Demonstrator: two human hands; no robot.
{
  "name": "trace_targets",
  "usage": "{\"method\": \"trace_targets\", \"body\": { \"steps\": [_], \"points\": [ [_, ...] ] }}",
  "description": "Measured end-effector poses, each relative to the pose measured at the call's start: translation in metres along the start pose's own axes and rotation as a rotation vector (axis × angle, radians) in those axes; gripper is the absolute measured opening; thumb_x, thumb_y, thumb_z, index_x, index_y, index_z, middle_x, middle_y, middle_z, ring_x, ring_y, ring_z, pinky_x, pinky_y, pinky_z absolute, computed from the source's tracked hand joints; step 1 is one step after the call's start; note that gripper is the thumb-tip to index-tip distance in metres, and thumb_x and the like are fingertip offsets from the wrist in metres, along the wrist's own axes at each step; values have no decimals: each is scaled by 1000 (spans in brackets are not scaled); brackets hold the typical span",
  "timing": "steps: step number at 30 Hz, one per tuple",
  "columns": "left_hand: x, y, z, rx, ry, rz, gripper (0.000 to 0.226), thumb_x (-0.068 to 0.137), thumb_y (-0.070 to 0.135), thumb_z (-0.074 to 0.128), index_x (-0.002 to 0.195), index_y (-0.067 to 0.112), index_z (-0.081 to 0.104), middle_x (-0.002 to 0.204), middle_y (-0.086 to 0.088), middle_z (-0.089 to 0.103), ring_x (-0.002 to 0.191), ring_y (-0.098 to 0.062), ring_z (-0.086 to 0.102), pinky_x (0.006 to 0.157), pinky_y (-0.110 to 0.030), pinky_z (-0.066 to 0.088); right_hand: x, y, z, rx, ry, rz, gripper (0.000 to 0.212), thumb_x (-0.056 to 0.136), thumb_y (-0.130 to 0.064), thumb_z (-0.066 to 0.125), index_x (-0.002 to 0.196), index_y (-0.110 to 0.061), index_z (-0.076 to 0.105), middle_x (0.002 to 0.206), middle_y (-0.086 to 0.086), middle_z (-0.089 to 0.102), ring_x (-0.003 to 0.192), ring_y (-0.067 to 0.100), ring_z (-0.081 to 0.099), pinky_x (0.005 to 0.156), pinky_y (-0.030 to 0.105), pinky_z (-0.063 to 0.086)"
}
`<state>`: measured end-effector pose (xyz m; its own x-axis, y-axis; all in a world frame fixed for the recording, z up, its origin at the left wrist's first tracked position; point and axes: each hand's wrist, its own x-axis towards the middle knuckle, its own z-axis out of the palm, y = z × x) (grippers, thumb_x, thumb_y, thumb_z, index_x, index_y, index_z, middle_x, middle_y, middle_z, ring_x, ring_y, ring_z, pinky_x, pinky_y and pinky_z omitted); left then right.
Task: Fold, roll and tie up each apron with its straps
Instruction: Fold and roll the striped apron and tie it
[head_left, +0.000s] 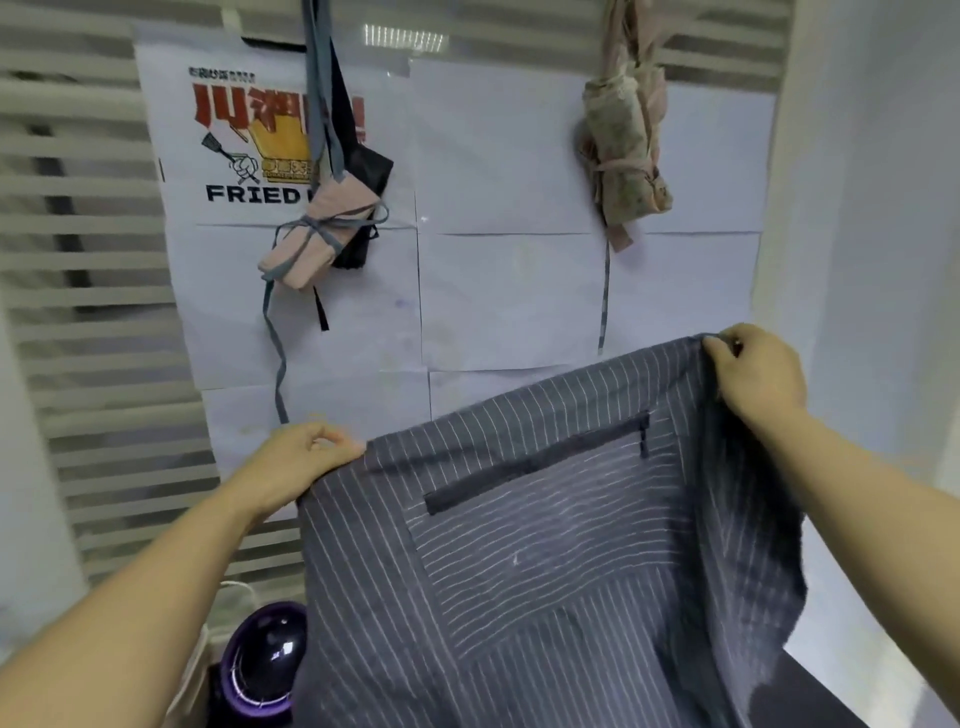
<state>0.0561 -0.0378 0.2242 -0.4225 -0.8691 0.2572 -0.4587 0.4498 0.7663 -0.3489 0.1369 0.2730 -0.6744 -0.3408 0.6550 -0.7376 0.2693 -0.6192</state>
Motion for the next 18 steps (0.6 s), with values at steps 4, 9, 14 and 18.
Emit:
{"method": "trace_targets", "body": {
  "steps": [4,9,14,18],
  "points": [
    [-7,9,-5,228,-433,-57,29,82,49,63,81,21,72,74,14,71,68,2,64,61,-12,44,-11,19,3,-89,-8,116,25,96,-33,52,100,-13,66,101,14,66,98,35,58,73,34,37],
    [0,-6,-13,236,-611,-150,38,75,46,73,90,11,71,91,-3,72,80,-10,64,71,-20,47,-11,40,6,-136,-146,168,26,96,-32,52,88,-11,65,95,17,65,90,35,56,74,35,39],
    [7,-18,-4,-147,-106,-158,23,100,21,47,111,8,62,112,-4,65,95,-18,60,79,-25,45,-14,50,12,-65,-376,104,28,97,-24,54,86,1,61,94,20,62,89,32,54,71,32,33],
    [17,-25,-15,-129,143,-180,37,99,27,51,131,9,55,133,-7,54,119,-27,51,96,-28,36,-19,51,11,-26,-686,203,29,90,-26,64,76,0,63,82,14,64,81,28,56,70,33,42]
  ]
}}
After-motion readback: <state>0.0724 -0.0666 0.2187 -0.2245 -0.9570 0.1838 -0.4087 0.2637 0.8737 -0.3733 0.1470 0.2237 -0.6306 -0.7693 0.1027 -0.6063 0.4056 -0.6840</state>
